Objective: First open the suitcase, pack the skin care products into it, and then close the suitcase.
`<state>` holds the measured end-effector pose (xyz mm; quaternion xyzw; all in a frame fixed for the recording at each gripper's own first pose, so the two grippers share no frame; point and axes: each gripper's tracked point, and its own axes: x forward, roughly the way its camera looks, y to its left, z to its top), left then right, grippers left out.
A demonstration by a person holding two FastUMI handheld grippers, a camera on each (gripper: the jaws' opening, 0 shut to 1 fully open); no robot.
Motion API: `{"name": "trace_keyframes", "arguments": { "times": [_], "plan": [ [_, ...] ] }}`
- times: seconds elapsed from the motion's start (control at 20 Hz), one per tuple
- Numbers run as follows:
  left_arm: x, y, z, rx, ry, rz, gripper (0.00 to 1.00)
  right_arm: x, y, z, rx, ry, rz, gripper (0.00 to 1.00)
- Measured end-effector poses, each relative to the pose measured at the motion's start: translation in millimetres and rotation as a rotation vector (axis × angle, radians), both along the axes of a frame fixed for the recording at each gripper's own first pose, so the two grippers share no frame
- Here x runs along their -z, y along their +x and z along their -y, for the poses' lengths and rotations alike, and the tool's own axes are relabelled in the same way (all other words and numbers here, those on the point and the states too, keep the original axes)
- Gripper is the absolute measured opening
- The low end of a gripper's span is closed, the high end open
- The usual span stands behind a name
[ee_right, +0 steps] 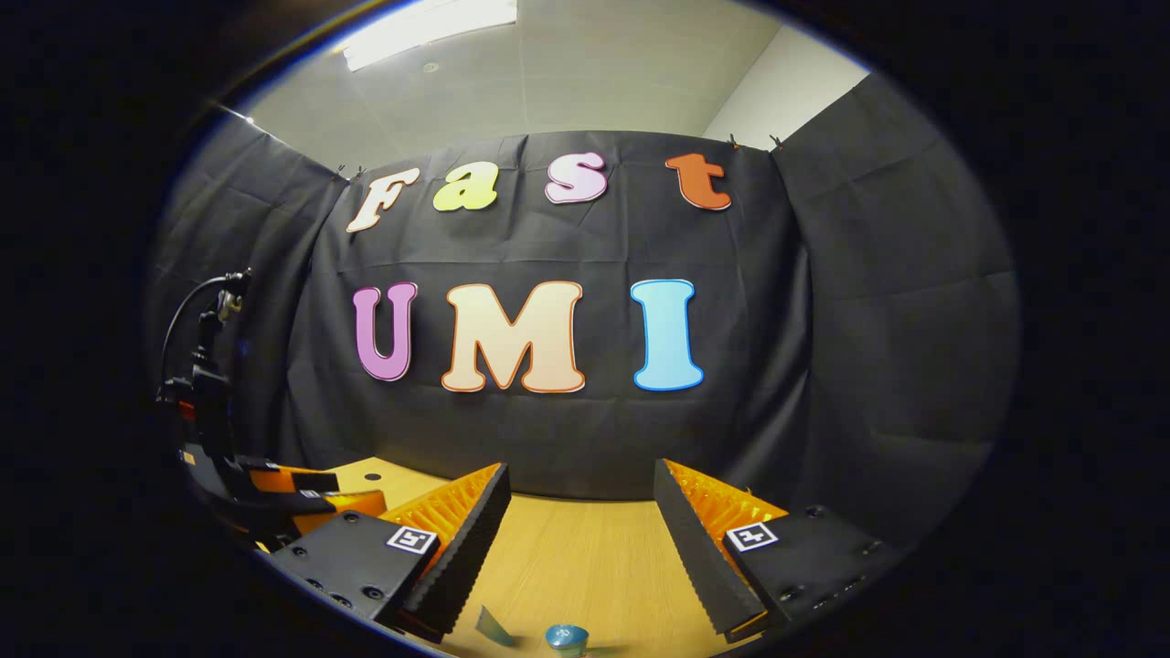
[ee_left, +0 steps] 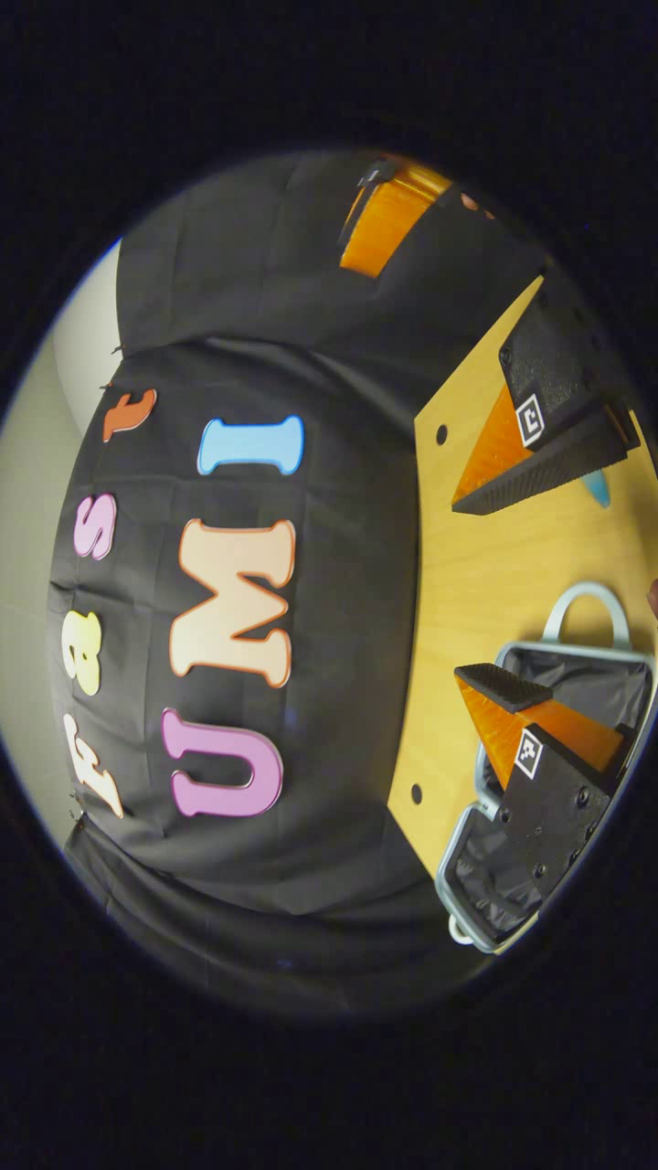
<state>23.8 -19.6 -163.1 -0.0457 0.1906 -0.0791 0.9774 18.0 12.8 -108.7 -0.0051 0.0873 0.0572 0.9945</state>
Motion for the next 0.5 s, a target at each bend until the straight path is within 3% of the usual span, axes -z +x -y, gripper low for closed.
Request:
{"name": "trace_keyframes", "arguments": {
  "times": [0.5],
  "plan": [
    [105.3,-41.1,83.8,0.127,-0.001,-0.199,0.96,35.6,-11.1,39.4,0.007,-0.048,-0.064,0.99]
  ]
}}
